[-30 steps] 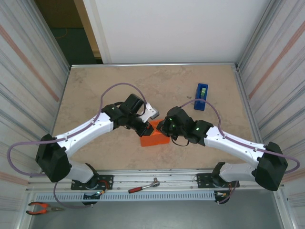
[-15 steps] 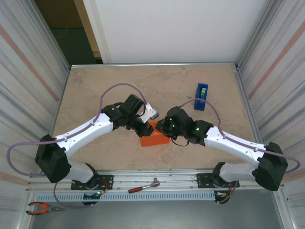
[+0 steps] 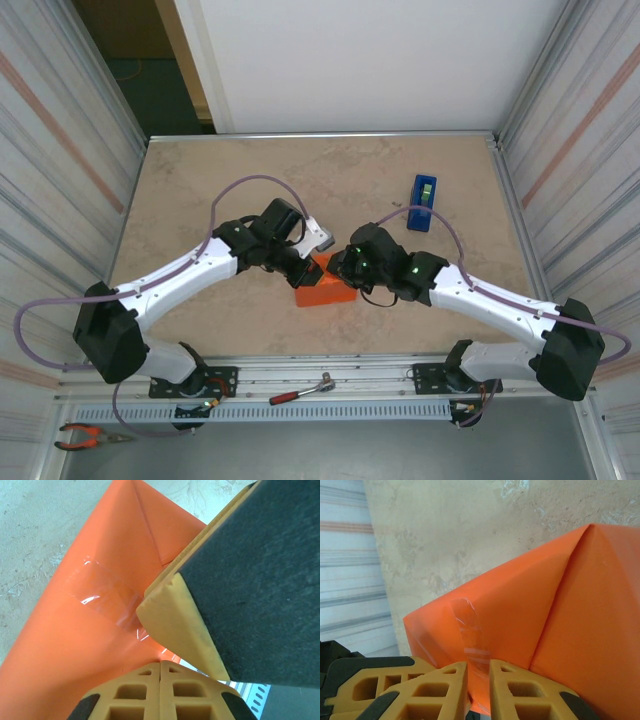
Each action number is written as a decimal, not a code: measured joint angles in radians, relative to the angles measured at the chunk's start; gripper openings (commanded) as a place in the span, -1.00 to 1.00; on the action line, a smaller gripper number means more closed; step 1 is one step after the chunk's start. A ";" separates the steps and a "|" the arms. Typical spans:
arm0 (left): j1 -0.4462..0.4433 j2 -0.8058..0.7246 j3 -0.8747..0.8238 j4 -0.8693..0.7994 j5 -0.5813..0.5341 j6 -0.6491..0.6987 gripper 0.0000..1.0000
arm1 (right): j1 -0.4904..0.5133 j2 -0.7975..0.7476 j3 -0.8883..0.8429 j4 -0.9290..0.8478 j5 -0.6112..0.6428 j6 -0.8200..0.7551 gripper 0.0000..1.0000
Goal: Wrap the gift box in paper
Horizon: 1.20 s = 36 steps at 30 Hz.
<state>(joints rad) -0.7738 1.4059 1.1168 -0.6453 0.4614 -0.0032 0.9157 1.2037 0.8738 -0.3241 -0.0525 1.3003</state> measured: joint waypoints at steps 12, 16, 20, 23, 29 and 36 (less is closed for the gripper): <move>-0.001 0.000 -0.003 0.008 0.001 0.000 -1.00 | -0.004 0.000 0.012 -0.022 -0.002 -0.019 -0.53; -0.001 0.000 -0.006 0.019 0.001 0.000 -1.00 | -0.012 0.000 0.014 -0.022 -0.010 -0.029 -0.47; -0.001 0.000 -0.006 0.021 0.002 0.000 -1.00 | -0.014 0.000 0.017 -0.022 -0.017 -0.030 -0.42; -0.001 0.000 -0.006 0.022 0.002 0.000 -1.00 | -0.015 0.000 0.018 -0.023 -0.020 -0.030 -0.39; -0.001 0.000 -0.007 0.023 0.002 0.001 -1.00 | -0.015 0.004 0.026 -0.023 -0.024 -0.031 -0.31; -0.001 0.000 -0.008 0.024 0.002 0.001 -1.00 | -0.019 0.007 0.030 -0.029 -0.031 -0.031 -0.35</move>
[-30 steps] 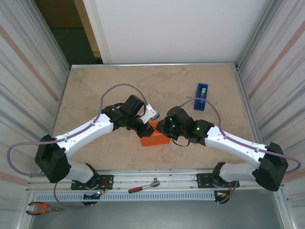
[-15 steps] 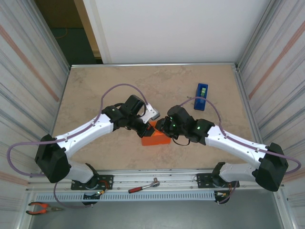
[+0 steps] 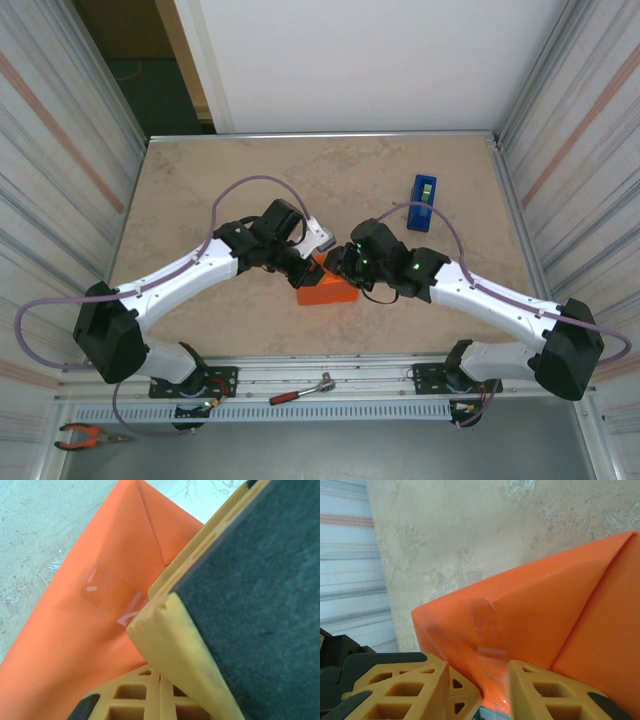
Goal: Wrap the gift box in paper
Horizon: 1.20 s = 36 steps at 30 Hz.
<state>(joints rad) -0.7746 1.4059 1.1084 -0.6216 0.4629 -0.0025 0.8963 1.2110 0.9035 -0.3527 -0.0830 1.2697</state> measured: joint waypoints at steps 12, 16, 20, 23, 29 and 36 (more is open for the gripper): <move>0.000 0.000 -0.001 0.007 -0.004 0.003 -1.00 | -0.013 -0.002 -0.011 -0.009 0.000 0.005 -0.64; 0.000 0.000 -0.001 0.007 -0.004 0.003 -1.00 | -0.014 -0.002 -0.011 -0.009 0.000 0.005 -0.65; 0.000 0.000 -0.002 0.010 -0.004 0.003 -1.00 | -0.017 -0.002 -0.011 -0.012 -0.002 0.005 -0.65; 0.000 0.000 -0.002 0.010 -0.005 0.004 -1.00 | -0.022 -0.002 -0.011 -0.014 -0.010 0.005 -0.64; 0.000 0.000 -0.003 0.010 -0.004 0.006 -1.00 | -0.027 -0.004 -0.011 -0.015 -0.020 0.004 -0.61; 0.000 0.000 -0.003 0.010 -0.004 0.006 -1.00 | -0.029 -0.015 -0.011 -0.030 -0.022 0.004 -0.56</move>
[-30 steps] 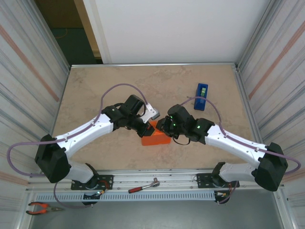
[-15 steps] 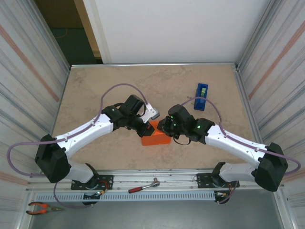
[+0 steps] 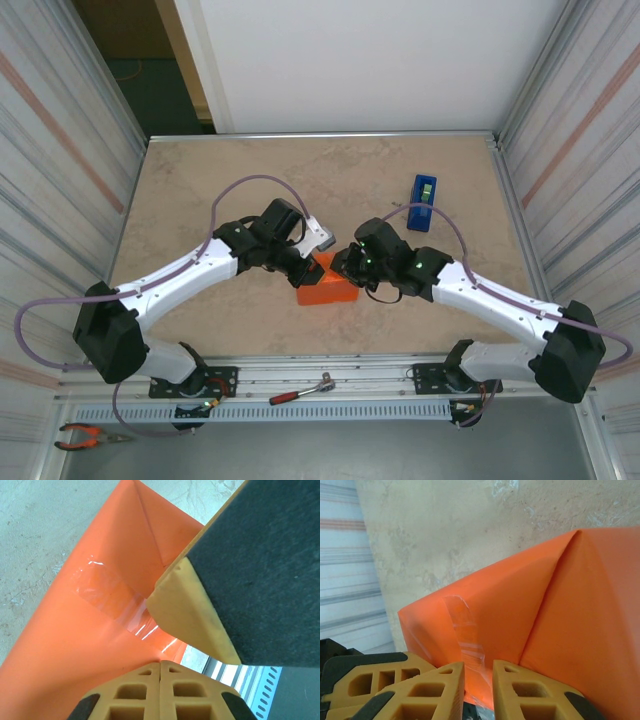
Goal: Wrap the gift box in paper
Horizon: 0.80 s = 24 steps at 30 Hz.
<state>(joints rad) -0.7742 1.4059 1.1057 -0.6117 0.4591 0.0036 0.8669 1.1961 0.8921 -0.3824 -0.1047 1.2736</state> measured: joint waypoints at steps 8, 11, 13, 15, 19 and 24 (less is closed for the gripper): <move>0.000 0.000 0.000 0.001 -0.001 0.000 -1.00 | -0.055 -0.110 -0.025 -0.074 -0.010 -0.019 -0.72; 0.000 0.000 0.000 0.002 -0.001 0.000 -1.00 | -0.103 -0.154 -0.029 -0.063 -0.041 -0.039 -1.00; 0.000 0.000 0.000 0.002 -0.001 0.000 -1.00 | -0.128 -0.152 -0.029 -0.037 -0.070 -0.054 -1.00; 0.000 0.000 0.000 0.003 -0.001 0.000 -1.00 | -0.139 -0.124 -0.029 -0.004 -0.103 -0.057 -1.00; 0.000 -0.003 -0.003 0.005 -0.002 0.000 -1.00 | -0.140 -0.018 -0.023 0.066 -0.163 -0.062 -1.00; 0.000 -0.006 -0.006 0.009 -0.002 0.000 -1.00 | -0.134 0.061 -0.010 0.110 -0.198 -0.064 -1.00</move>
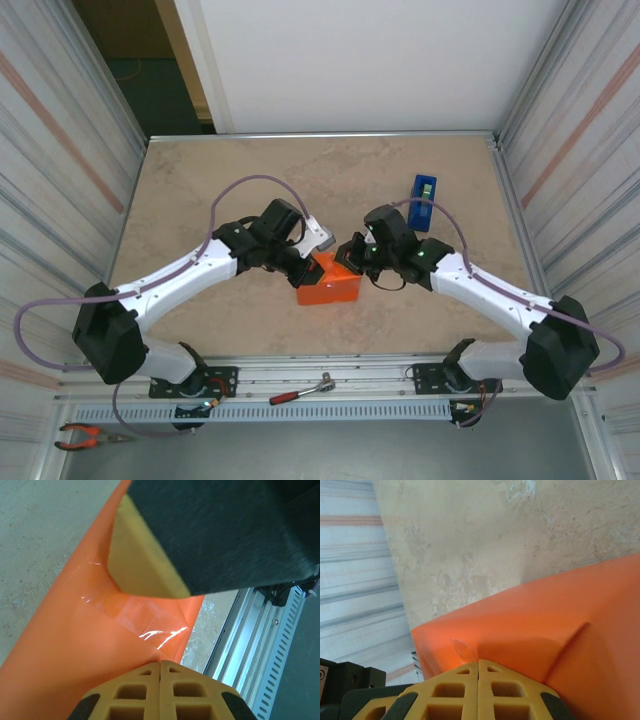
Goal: Wrap the gift box in paper
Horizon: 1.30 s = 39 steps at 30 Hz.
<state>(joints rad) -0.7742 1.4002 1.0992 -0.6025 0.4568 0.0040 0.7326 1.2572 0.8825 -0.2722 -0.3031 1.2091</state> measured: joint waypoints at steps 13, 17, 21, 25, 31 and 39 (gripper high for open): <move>0.000 -0.001 -0.002 0.003 -0.002 0.000 -1.00 | 0.000 0.038 0.038 0.047 -0.018 -0.043 -1.00; 0.000 -0.001 -0.002 0.003 -0.002 0.000 -1.00 | 0.003 0.055 0.038 0.045 -0.035 -0.044 -1.00; 0.000 -0.001 -0.002 0.003 -0.002 0.000 -1.00 | 0.016 0.062 0.038 0.037 -0.043 -0.046 -1.00; 0.000 -0.001 -0.002 0.003 -0.002 0.000 -1.00 | 0.020 0.064 0.032 0.034 -0.045 -0.051 -1.00; 0.025 -0.001 0.008 -0.017 0.018 -0.001 -1.00 | 0.020 0.056 0.010 0.064 -0.053 -0.051 -1.00; 0.145 -0.013 0.059 -0.059 0.060 -0.008 -1.00 | 0.020 0.040 -0.010 0.082 -0.058 -0.051 -1.00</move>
<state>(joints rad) -0.6289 1.3872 1.1584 -0.6617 0.5163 -0.0040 0.7525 1.2972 0.8726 -0.1902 -0.3607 1.1584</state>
